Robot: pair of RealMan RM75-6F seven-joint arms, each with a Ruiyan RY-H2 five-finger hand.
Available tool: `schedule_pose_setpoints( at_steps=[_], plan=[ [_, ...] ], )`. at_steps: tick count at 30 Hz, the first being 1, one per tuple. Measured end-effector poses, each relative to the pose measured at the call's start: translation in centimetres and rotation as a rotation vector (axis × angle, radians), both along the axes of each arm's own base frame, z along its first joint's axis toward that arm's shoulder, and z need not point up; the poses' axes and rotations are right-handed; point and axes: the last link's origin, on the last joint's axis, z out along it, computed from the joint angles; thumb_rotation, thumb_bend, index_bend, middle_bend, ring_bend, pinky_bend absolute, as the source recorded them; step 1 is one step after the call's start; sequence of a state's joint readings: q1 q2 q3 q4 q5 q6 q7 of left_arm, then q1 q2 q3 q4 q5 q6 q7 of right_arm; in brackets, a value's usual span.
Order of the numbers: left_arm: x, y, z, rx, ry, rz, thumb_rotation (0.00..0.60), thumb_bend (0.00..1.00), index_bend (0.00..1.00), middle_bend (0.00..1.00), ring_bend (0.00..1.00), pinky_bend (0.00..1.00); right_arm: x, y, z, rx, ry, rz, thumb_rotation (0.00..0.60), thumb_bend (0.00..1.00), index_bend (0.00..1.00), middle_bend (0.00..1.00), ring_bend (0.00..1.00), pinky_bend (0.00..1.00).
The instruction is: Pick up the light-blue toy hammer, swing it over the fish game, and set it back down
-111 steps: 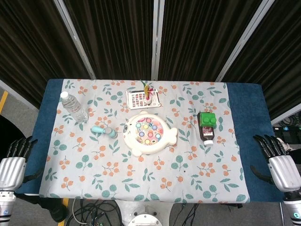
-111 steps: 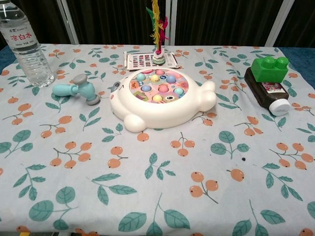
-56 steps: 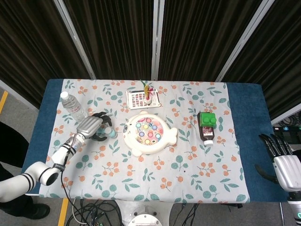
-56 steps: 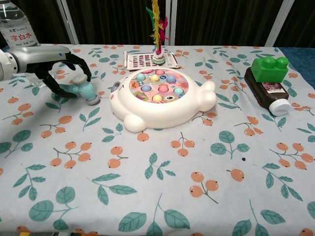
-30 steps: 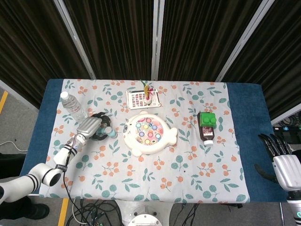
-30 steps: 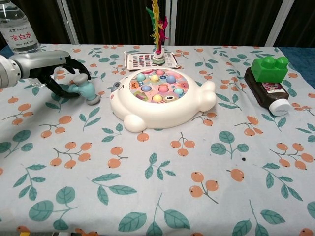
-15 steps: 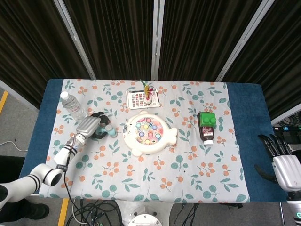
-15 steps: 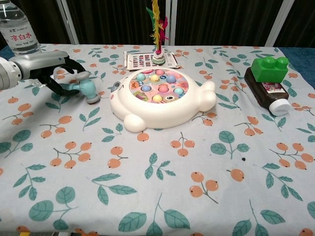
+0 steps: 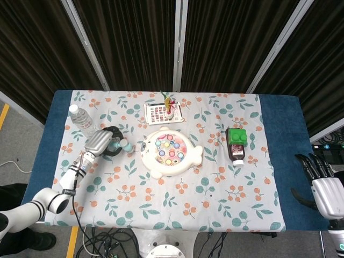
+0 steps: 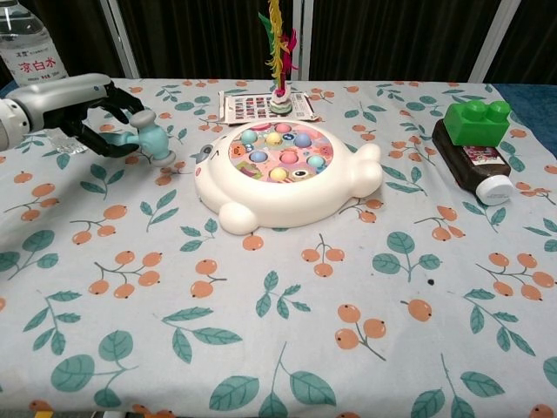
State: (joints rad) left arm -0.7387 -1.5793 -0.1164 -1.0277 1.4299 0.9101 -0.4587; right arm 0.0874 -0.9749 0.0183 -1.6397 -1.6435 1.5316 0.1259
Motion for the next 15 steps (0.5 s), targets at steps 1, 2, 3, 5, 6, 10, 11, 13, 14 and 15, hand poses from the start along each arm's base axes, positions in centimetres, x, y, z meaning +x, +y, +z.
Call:
schedule_pose_setpoints(
  at_steps=[1, 2, 3, 5, 6, 10, 11, 13, 14, 15],
  plan=[
    [0.2, 0.0, 0.2, 0.009, -0.008, -0.014, 0.600, 0.46, 0.63, 0.43, 0.26, 0.31, 0.0, 0.0, 0.0, 0.001, 0.000, 0.001, 0.600, 0.19, 0.00, 0.12, 0.00, 0.00],
    [0.6, -0.1, 0.6, 0.018, -0.018, -0.036, 0.600, 0.46, 0.63, 0.45, 0.28, 0.33, 0.1, 0.1, 0.0, 0.001, 0.001, 0.001, 0.600, 0.19, 0.00, 0.12, 0.00, 0.00],
    [0.9, -0.1, 0.8, 0.023, -0.024, -0.053, 0.600, 0.46, 0.63, 0.47, 0.31, 0.35, 0.1, 0.1, 0.0, 0.001, 0.000, 0.002, 0.600, 0.19, 0.00, 0.12, 0.00, 0.00],
    [1.7, 0.0, 1.2, 0.023, -0.025, -0.092, 0.600, 0.46, 0.63, 0.51, 0.36, 0.37, 0.1, 0.2, -0.1, 0.002, -0.001, 0.001, 0.600, 0.19, 0.00, 0.12, 0.00, 0.00],
    [2.1, 0.1, 1.4, 0.021, -0.023, -0.107, 0.600, 0.46, 0.63, 0.52, 0.38, 0.38, 0.1, 0.3, -0.1, 0.002, -0.001, 0.000, 0.600, 0.19, 0.00, 0.12, 0.00, 0.00],
    [3.9, 0.6, 1.5, 0.004, -0.021, -0.163, 0.600, 0.46, 0.63, 0.57, 0.42, 0.42, 0.1, 0.6, 0.0, -0.005, 0.001, 0.001, 0.600, 0.19, 0.00, 0.12, 0.00, 0.00],
    [4.4, 0.7, 1.5, 0.001, -0.021, -0.177, 0.600, 0.47, 0.63, 0.58, 0.44, 0.43, 0.1, 0.7, 0.1, -0.009, 0.002, 0.000, 0.600, 0.19, 0.00, 0.12, 0.00, 0.00],
    [5.1, 0.9, 1.5, -0.005, -0.019, -0.196, 0.600, 0.47, 0.63, 0.59, 0.45, 0.44, 0.1, 0.9, 0.2, -0.014, 0.003, -0.003, 0.600, 0.19, 0.00, 0.12, 0.00, 0.00],
    [5.6, 1.1, 1.5, -0.010, -0.018, -0.208, 0.600, 0.47, 0.63, 0.60, 0.45, 0.44, 0.1, 1.0, 0.2, -0.017, 0.004, -0.004, 0.600, 0.19, 0.00, 0.12, 0.00, 0.00],
    [6.0, 1.1, 1.4, -0.013, -0.018, -0.217, 0.600, 0.47, 0.63, 0.60, 0.45, 0.44, 0.1, 1.1, 0.3, -0.019, 0.004, -0.005, 0.600, 0.19, 0.00, 0.12, 0.00, 0.00]
  ],
)
